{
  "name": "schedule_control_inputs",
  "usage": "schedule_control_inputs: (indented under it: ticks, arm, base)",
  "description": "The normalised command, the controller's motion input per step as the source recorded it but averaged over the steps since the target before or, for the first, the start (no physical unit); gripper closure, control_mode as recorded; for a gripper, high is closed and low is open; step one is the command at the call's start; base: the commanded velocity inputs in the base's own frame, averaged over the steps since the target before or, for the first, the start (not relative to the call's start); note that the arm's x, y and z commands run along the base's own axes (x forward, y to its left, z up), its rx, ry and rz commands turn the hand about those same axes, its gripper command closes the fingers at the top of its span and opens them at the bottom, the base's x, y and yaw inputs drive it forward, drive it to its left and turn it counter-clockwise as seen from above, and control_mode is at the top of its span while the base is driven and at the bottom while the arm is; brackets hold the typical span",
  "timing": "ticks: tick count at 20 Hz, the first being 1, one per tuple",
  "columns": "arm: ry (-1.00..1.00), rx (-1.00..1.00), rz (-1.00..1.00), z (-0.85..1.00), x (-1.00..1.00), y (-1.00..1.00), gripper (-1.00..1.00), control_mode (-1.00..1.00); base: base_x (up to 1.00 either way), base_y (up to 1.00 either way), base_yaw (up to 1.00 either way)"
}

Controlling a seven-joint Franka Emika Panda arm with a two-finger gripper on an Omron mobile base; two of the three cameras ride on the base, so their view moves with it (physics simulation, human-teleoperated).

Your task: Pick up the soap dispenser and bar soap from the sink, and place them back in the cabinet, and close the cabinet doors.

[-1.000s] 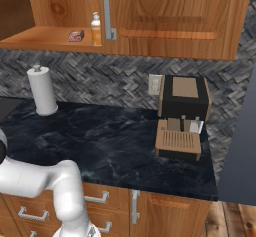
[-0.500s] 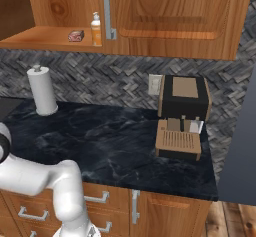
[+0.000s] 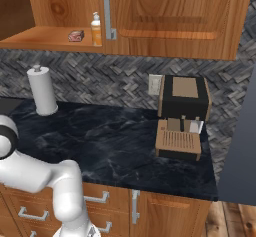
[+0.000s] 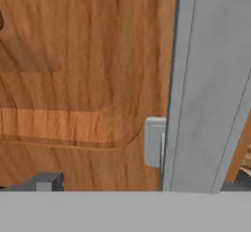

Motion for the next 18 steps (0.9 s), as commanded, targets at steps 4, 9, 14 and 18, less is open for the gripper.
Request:
schedule_control_inputs:
  ticks: [4,9,14,18]
  arm:
    - [-0.06,0.00,0.05,-0.16,0.56,-0.34,-1.00,-1.00]
    - [-0.06,0.00,0.06,-0.17,0.54,-0.31,-1.00,-1.00]
    - [-0.05,0.00,0.05,-0.16,0.57,-0.28,-1.00,-1.00]
    - [-0.04,0.00,0.05,-0.13,0.60,-0.27,-1.00,-1.00]
  base:
    - [0.00,0.00,0.00]
    - [0.00,0.00,0.00]
    - [0.00,0.00,0.00]
    - [0.00,0.00,0.00]
